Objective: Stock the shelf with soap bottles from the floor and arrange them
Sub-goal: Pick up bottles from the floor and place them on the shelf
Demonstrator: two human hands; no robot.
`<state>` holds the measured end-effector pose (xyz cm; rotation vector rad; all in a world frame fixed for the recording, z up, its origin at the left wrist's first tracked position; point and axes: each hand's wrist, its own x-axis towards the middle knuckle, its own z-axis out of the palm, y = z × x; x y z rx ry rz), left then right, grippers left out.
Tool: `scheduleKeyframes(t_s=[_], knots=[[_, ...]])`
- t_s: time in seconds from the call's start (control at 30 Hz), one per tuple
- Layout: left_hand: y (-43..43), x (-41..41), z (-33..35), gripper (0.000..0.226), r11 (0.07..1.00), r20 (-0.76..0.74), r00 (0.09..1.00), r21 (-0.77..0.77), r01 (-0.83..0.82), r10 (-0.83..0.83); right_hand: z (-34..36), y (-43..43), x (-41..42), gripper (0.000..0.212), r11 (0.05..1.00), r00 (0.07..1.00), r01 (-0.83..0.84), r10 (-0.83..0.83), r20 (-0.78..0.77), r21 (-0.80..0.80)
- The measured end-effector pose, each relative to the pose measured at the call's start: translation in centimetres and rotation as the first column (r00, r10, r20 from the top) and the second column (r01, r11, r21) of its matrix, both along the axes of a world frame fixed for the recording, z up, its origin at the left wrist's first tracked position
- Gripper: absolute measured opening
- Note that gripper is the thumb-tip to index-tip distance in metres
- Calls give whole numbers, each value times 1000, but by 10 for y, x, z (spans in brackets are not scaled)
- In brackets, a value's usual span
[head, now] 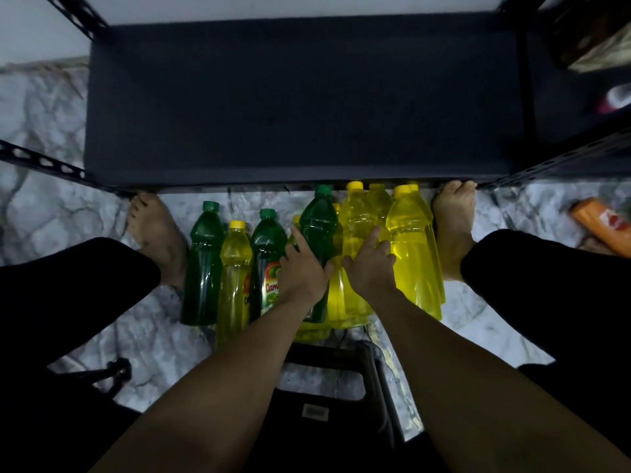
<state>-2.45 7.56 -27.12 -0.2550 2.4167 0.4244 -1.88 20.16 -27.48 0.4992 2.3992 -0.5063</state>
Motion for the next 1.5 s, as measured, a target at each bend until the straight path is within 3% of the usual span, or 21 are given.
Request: scheduleKeyframes(t_s=[0.27, 0.5, 0.7, 0.9, 1.13, 1.3, 1.5], knots=[[-38, 7, 24, 97, 985, 49, 991, 117, -128, 123, 21, -7, 21, 96, 958, 973, 223, -229, -16, -180], [-65, 13, 78, 88, 972, -80, 985, 195, -134, 152, 77, -6, 34, 94, 986, 964, 66, -103, -244, -156], [-79, 12, 143, 85, 961, -322, 936, 273, -48, 138, 153, 3, 30, 95, 970, 869, -108, -14, -494, -219], [-79, 19, 225, 91, 937, -532, 837, 342, 74, 128, 244, 2, 36, 94, 952, 676, -211, -22, -737, -223], [-69, 21, 326, 91, 891, -783, 613, 346, 294, 102, 348, 2, 48, 91, 931, 347, -263, -155, -925, -254], [-65, 9, 396, 89, 864, -919, 393, 233, 447, 45, 424, 6, 39, 91, 933, 85, -257, -236, -968, -250], [-53, -20, 475, 90, 810, -979, 191, 168, 562, 71, 505, 26, 3, 93, 953, -98, -251, -201, -975, -171]])
